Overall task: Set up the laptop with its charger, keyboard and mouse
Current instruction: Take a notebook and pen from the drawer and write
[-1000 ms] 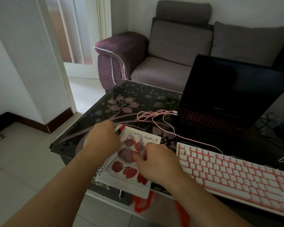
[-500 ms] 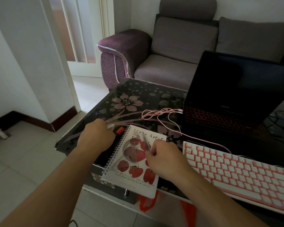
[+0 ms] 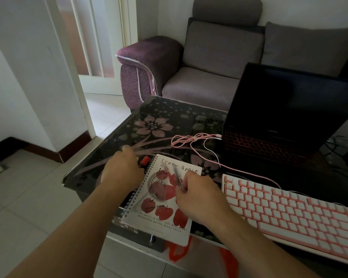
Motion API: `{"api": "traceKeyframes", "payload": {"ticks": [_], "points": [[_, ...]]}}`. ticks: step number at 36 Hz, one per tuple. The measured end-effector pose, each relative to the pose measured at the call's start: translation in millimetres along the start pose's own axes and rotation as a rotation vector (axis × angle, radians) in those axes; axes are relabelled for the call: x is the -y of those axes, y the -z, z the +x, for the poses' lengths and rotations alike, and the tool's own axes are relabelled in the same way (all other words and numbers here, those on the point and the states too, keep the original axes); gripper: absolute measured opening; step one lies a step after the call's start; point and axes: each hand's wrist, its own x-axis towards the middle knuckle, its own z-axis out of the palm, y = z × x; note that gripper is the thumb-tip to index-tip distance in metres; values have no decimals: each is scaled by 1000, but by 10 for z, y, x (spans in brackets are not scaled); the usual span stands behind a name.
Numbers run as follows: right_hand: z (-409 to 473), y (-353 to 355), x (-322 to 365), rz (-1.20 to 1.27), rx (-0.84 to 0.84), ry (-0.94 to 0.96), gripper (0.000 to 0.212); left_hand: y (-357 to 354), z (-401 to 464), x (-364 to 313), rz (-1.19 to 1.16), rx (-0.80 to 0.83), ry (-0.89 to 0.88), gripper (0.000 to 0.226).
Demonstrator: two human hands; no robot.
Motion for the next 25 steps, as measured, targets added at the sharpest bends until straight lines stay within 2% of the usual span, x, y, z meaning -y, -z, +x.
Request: {"api": "traceKeyframes", "payload": {"ticks": [3, 10, 13, 16, 19, 22, 25], "points": [[7, -7, -10, 6, 1, 5, 18, -8, -14, -37, 48, -27, -11, 34], [9, -24, -25, 18, 2, 9, 18, -29, 16, -73, 163, -2, 3, 43], [5, -23, -21, 1, -1, 15, 21, -2, 47, -80, 158, -44, -15, 32], [-3, -12, -15, -6, -1, 28, 22, 80, 129, -180, 54, -137, -128, 18], [-12, -3, -17, -6, -10, 46, 21, 147, 262, -378, -7, -155, -279, 22], [-12, -20, -45, 11, -17, 53, 22, 64, 424, -576, 36, -80, -427, 27], [-11, -39, -69, 17, -36, 65, 24, -182, 532, -685, 109, 55, -491, 31]]}}
